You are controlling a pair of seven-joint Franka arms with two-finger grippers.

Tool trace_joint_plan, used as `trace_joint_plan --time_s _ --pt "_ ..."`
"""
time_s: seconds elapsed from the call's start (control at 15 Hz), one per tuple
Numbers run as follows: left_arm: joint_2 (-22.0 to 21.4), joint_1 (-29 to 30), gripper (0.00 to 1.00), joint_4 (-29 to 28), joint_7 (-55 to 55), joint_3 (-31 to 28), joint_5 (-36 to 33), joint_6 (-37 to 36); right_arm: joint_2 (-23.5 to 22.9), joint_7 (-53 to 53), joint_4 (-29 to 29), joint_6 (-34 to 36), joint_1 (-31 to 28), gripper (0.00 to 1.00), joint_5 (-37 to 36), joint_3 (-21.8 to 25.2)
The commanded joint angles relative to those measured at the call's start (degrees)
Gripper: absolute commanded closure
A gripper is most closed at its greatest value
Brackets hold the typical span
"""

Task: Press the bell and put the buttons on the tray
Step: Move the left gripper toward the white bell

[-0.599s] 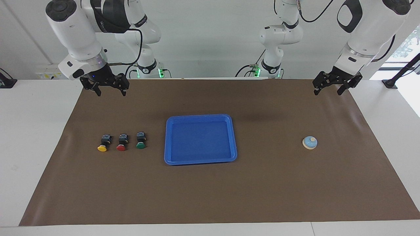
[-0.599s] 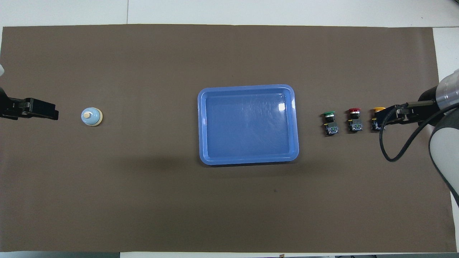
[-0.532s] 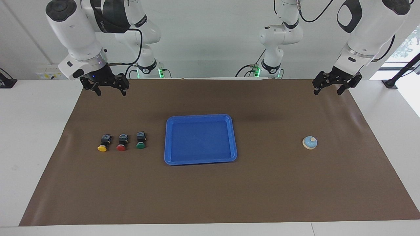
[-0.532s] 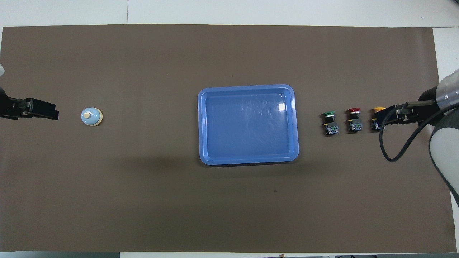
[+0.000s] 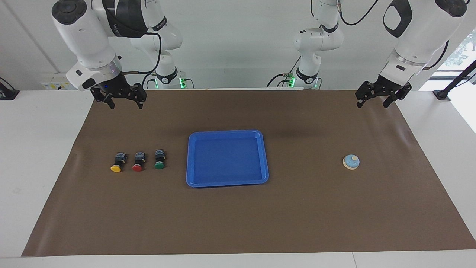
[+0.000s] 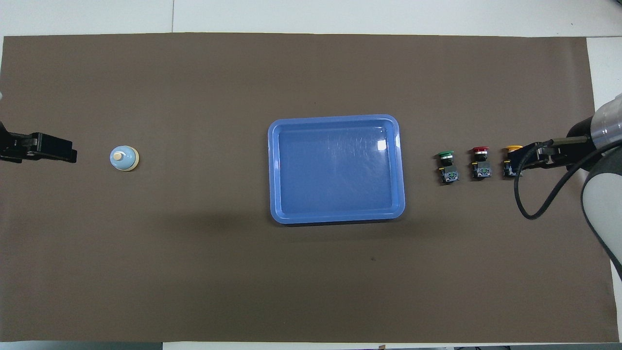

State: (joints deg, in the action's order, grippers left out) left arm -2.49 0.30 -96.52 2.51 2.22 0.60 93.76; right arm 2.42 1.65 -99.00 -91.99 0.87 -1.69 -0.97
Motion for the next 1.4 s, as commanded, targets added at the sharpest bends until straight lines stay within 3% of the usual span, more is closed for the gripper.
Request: trace_joint_plan --time_s 0.0,0.13,0.2,0.4,0.8,1.06,1.33 --pt "-1.4 0.2 0.39 -3.3 -0.7 -0.4 -1.0 3.1 0.7 -0.8 -0.6 0.8 -1.0 0.00 -0.2 -0.7" --pt "-0.7 0.4 0.90 -4.5 -0.7 -0.5 -1.1 3.5 0.7 -0.8 -0.6 0.7 -1.0 0.00 -0.2 -0.6" --pt "-0.7 0.7 1.00 -6.1 -0.9 -0.5 -1.0 4.8 0.7 -0.8 -0.6 0.7 -1.0 0.00 -0.2 -0.7" --pt "-0.2 2.5 1.00 -12.1 -0.6 -0.5 -1.1 12.7 0.7 -0.8 -0.6 0.8 -1.0 0.00 -0.2 -0.6" --pt "9.0 3.2 1.00 -13.4 -0.4 -0.4 -1.1 24.7 0.7 -0.8 -0.6 0.8 -1.0 0.00 -0.2 -0.7" --pt "11.1 3.3 1.00 -18.6 -0.3 -0.4 -1.1 33.8 0.7 -0.8 -0.6 0.8 -1.0 0.00 -0.2 -0.7" --pt "13.1 3.7 1.00 -18.9 -0.3 -0.4 -1.1 37.2 0.7 -0.8 -0.6 0.8 -1.0 0.00 -0.2 -0.6"
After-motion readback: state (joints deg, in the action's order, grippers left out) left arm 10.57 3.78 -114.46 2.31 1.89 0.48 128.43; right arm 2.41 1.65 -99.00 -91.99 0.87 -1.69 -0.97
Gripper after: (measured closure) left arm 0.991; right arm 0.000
